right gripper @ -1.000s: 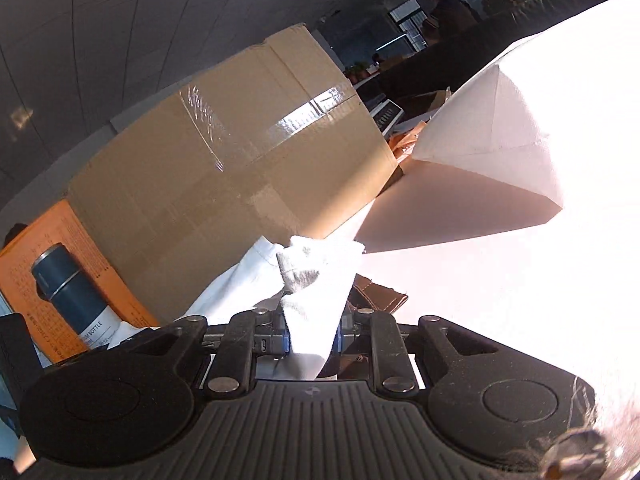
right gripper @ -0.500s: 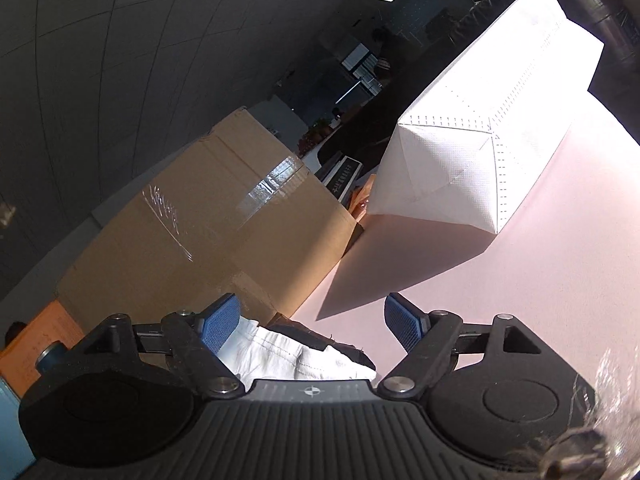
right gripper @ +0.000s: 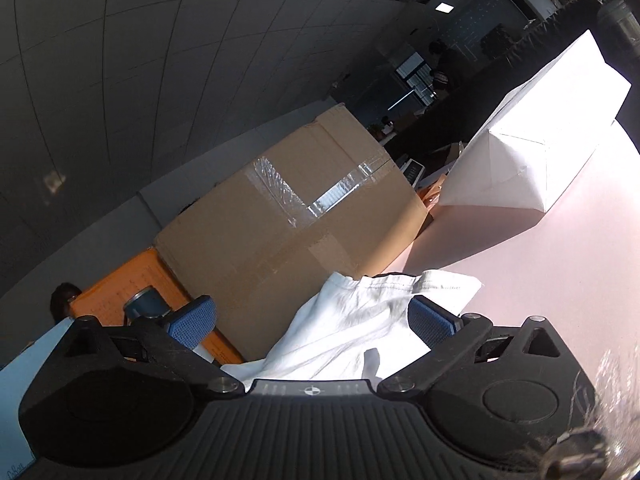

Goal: Fold clothes

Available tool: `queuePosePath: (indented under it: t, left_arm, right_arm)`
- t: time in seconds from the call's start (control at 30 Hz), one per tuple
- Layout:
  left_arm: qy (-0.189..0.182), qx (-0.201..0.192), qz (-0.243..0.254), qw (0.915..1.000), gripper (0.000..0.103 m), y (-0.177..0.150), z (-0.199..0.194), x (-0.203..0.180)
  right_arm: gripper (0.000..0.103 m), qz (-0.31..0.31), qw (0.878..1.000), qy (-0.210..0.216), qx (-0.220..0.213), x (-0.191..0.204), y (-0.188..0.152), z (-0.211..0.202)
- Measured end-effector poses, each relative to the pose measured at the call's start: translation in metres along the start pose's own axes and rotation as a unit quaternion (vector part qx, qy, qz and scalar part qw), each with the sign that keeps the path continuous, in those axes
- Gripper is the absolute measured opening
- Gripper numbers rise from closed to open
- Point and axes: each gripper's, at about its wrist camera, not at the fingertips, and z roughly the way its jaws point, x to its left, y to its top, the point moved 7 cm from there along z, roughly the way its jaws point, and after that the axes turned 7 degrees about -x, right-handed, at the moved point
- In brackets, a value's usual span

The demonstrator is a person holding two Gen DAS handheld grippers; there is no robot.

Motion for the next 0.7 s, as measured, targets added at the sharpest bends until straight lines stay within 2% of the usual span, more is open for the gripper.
queuePosePath:
  t: [0.1, 0.2, 0.33, 0.47, 0.63, 0.7]
  left_arm:
    - [-0.007, -0.012, -0.017, 0.9998, 0.103, 0.001, -0.01, 0.006]
    - [0.001, -0.026, 0.004, 0.9996, 0.103, -0.006, -0.009, 0.008]
    - [0.013, -0.043, 0.032, 0.9985, 0.103, -0.014, -0.008, 0.01]
    - [0.033, -0.044, 0.034, 0.9979, 0.103, -0.016, -0.004, 0.015]
    - [0.055, -0.059, 0.035, 0.9962, 0.103, -0.014, -0.004, 0.019]
    - [0.051, -0.059, 0.047, 0.9959, 0.103, -0.015, -0.003, 0.015]
  right_arm:
    - [0.103, -0.047, 0.999, -0.003, 0.002, 0.034, -0.022, -0.028]
    - [0.103, -0.102, 0.995, -0.012, -0.009, 0.06, -0.038, -0.042]
    - [0.103, -0.158, 0.987, -0.029, -0.021, 0.068, -0.05, -0.04]
    - [0.103, -0.199, 0.977, -0.044, -0.059, 0.073, -0.045, -0.041]
    - [0.103, -0.263, 0.956, -0.056, -0.119, 0.085, -0.04, -0.05]
    - [0.103, -0.268, 0.954, -0.059, -0.121, 0.085, -0.04, -0.049]
